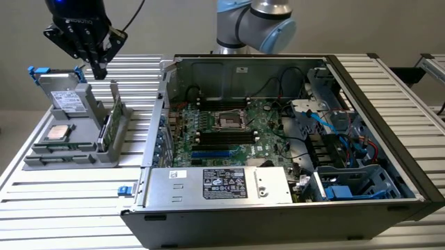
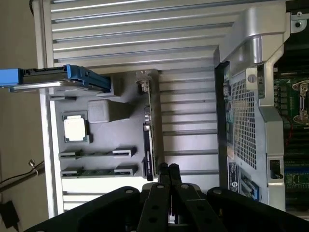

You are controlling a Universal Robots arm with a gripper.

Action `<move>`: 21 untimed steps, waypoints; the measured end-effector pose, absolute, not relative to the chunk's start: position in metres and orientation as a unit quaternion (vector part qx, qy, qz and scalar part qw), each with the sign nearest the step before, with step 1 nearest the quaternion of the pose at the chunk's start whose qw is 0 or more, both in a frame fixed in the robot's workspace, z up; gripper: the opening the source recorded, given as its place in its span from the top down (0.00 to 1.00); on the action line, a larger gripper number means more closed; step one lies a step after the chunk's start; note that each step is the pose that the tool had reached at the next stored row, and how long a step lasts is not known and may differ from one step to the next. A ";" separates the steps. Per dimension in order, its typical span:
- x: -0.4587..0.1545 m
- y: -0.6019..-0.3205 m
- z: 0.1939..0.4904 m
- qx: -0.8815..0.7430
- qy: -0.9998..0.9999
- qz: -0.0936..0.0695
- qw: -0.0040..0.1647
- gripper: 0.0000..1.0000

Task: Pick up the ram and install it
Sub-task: 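Reach for the ram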

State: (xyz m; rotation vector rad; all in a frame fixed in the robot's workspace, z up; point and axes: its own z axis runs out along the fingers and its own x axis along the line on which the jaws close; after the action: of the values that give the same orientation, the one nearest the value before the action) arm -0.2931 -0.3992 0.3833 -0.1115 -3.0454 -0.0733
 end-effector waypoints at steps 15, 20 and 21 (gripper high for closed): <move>-0.354 -0.403 0.370 -0.036 -0.998 -0.025 0.044 0.90; -0.372 -0.407 0.363 -0.036 -0.998 -0.025 0.043 0.90; -0.376 -0.408 0.362 -0.036 -0.998 -0.026 0.043 0.90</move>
State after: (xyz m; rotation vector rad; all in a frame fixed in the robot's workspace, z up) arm -0.3762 -0.4078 0.3619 -0.1102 -3.0525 -0.0782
